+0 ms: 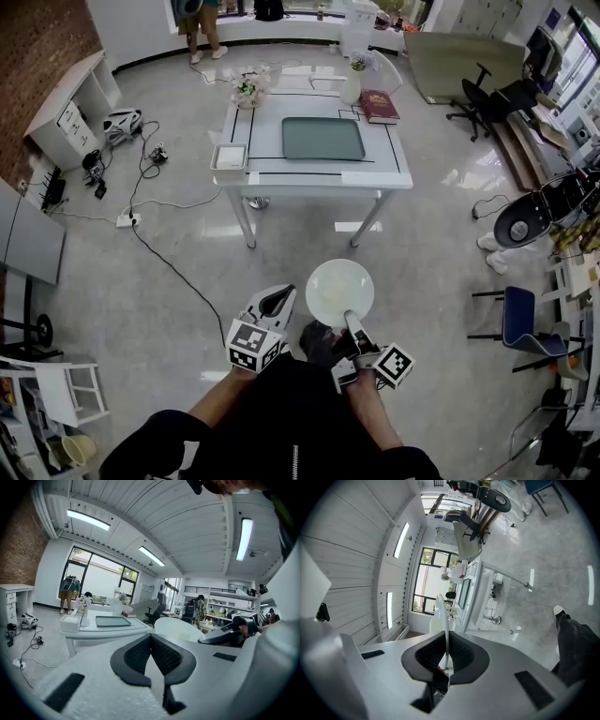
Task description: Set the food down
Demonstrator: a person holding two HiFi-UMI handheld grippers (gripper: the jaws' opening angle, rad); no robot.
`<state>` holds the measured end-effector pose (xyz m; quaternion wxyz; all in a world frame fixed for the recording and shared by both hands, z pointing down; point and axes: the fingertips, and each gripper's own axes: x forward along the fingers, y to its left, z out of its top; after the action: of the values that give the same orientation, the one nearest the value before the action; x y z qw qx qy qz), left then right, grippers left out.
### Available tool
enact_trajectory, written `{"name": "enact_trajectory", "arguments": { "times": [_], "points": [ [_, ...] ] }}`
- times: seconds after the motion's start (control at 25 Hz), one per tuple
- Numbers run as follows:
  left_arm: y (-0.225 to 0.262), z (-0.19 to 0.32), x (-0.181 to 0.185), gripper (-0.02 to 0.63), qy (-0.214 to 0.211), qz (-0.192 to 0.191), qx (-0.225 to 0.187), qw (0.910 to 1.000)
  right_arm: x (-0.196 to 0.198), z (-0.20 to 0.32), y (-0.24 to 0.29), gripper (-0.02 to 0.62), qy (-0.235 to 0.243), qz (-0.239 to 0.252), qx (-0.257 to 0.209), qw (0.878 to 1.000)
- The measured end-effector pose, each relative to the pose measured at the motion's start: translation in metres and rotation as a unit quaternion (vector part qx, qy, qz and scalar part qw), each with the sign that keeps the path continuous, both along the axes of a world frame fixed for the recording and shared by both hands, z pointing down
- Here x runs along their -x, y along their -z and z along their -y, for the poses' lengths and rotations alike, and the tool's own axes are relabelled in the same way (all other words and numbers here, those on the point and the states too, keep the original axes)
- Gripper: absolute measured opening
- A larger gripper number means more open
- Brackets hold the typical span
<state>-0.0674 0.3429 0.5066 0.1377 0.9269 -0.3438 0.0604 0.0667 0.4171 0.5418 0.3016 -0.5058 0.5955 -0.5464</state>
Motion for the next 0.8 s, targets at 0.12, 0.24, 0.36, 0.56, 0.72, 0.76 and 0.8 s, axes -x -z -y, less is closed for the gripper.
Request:
{"name": "enact_trajectory", "arguments": {
  "times": [0.12, 0.24, 0.36, 0.56, 0.72, 0.76, 0.8],
  "points": [
    [0.001, 0.001, 0.002, 0.005, -0.001, -0.005, 0.002, 1.0000, 0.003, -0.002, 0.001, 0.020, -0.003, -0.002, 0.005, 1.000],
    [0.001, -0.002, -0.003, 0.005, -0.003, -0.008, 0.004, 1.0000, 0.001, -0.005, 0.002, 0.020, -0.001, -0.005, 0.005, 1.000],
    [0.000, -0.001, -0.004, 0.006, -0.003, -0.012, 0.006, 0.9999, 0.000, -0.005, 0.002, 0.020, 0.000, -0.012, 0.008, 1.000],
    [-0.004, 0.005, -0.003, 0.006, 0.002, -0.013, 0.012, 0.9998, 0.001, 0.000, 0.000, 0.020, 0.002, -0.006, 0.013, 1.000],
    [-0.005, 0.019, -0.004, 0.006, 0.009, -0.008, 0.009, 0.9999, -0.001, 0.017, -0.004, 0.020, 0.013, -0.009, 0.009, 1.000],
    [-0.006, 0.023, -0.002, 0.006, 0.013, -0.008, 0.009, 0.9998, -0.001, 0.020, -0.005, 0.020, 0.014, -0.006, 0.010, 1.000],
    [-0.006, 0.027, 0.000, 0.006, 0.018, -0.007, 0.009, 0.9998, -0.001, 0.024, -0.006, 0.020, 0.014, -0.004, 0.011, 1.000]
  ]
}}
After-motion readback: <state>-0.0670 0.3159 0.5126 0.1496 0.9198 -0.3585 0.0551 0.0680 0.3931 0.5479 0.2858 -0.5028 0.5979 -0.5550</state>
